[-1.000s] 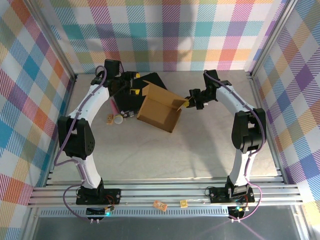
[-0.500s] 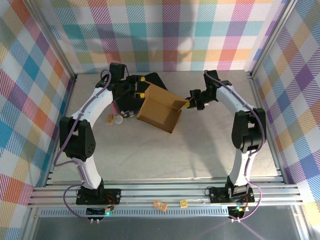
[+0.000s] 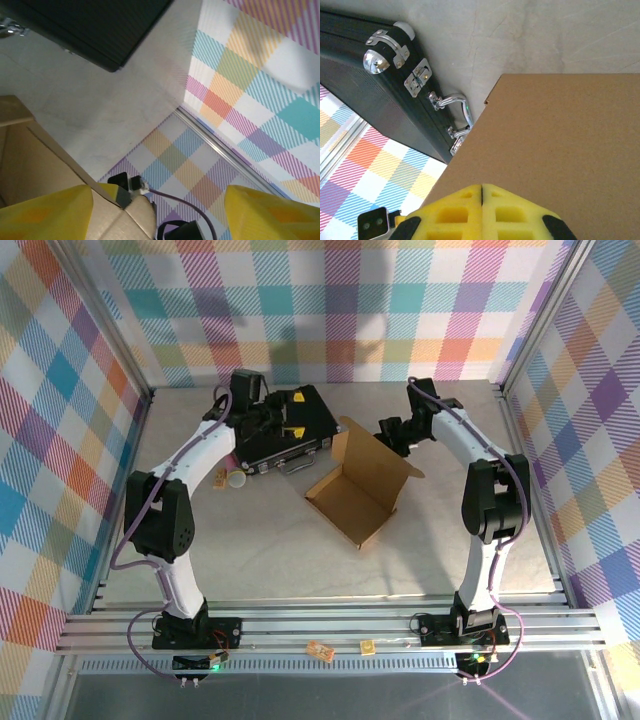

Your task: Fold the paper box

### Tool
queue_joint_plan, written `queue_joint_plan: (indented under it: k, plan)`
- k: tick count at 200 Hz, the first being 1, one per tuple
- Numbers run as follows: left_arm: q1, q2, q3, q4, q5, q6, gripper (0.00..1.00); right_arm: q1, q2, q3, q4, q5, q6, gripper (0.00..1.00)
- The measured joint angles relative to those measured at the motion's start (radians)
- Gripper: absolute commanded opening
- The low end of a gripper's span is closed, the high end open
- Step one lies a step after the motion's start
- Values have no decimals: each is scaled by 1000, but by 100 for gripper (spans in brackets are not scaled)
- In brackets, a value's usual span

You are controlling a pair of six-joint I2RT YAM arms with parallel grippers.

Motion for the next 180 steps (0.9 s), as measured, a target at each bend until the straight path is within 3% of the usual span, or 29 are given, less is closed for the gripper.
queue_joint_plan:
  k: [19,37,65,83,129,180]
  plan:
    - [0,0,-3,-24,-2,44,67,-11,0,0,-14,9,-23,1]
    - [0,12,79,-140,-3,167,66,-29,6,31,-68,22,-66,15]
    - [-6,61,331,-344,-22,493,61,-73,14,156,-146,67,-202,52]
    - [-6,60,394,-419,-27,700,56,-99,0,212,-163,92,-323,60]
    - [-19,64,312,-500,-21,1134,54,-103,-122,329,-270,169,-707,64]
    - [-92,64,213,-434,16,1526,63,83,-291,296,-354,257,-1125,63]
